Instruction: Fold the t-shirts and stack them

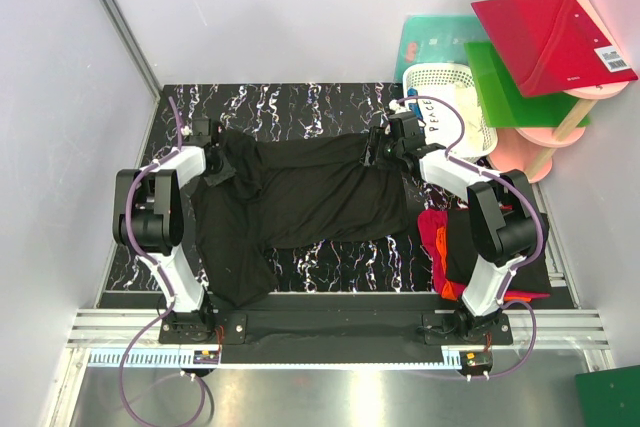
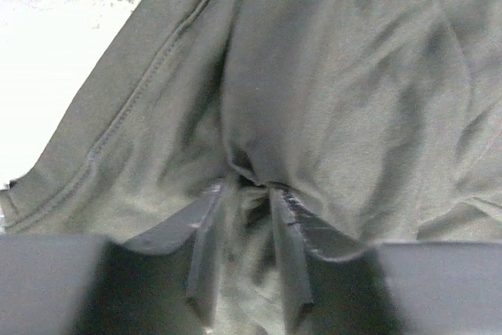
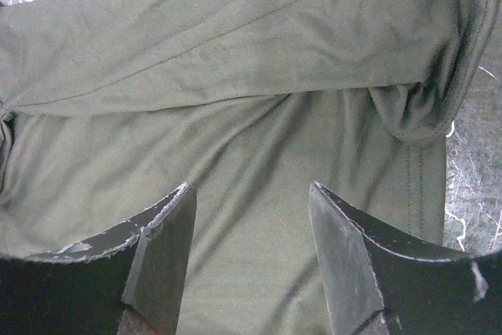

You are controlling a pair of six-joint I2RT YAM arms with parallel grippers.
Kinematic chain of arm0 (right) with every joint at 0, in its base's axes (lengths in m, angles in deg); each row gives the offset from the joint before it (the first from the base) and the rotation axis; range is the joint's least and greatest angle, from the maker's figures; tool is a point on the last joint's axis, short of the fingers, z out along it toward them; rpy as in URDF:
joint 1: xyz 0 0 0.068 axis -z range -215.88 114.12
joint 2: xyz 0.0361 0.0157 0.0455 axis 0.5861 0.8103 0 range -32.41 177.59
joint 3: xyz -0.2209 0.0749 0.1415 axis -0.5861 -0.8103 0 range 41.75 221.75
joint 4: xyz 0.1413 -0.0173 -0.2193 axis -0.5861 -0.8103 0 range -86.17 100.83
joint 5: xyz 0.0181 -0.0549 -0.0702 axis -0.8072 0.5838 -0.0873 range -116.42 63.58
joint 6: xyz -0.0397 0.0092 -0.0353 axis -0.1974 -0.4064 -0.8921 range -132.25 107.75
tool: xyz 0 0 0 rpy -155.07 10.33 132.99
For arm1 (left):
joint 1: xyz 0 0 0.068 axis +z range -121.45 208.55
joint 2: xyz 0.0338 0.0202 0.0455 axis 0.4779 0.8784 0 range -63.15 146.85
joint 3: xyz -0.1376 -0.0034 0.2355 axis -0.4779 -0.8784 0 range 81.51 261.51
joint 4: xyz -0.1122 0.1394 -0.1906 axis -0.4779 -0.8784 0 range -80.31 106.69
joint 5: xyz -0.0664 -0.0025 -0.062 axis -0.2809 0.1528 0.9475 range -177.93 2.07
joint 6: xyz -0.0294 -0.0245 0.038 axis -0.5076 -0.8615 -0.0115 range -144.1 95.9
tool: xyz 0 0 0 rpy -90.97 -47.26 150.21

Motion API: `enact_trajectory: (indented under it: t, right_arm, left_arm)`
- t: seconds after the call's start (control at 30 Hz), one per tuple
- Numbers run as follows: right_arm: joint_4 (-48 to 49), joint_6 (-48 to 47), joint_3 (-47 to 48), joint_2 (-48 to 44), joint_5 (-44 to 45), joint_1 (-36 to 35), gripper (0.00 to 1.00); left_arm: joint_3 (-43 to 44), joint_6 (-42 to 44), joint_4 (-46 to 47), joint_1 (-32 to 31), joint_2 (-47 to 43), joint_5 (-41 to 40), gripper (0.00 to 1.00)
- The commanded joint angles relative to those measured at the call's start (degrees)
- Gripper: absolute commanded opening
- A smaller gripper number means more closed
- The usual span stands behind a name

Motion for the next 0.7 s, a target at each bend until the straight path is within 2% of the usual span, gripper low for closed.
enact_trajectory:
  t: [0.0,0.03,0.27,0.67]
  right_arm:
    - [2.0,0.1,1.5,0.4,-1.6,-0.6,0.67]
    - [2.0,0.2,1.6,0.5,-1.8,-0.6,0.67]
    - [2.2,0.4,1.2,0.5,-2.3,-0.6,0.67]
    - [2.9,0.9,0.5,0.6,-2.6,-1.0,0.67]
  left_arm:
    - [2.9,0.1,1.9,0.4,0.6,1.7,0.15]
    - [3.0,0.0,1.9,0.3,0.5,1.7,0.0]
    - [1.5,0.4,1.8,0.3,-2.3,1.1,0.0]
    - [-6.0,1.9,-2.8,0.3,-17.1,-3.7,0.0]
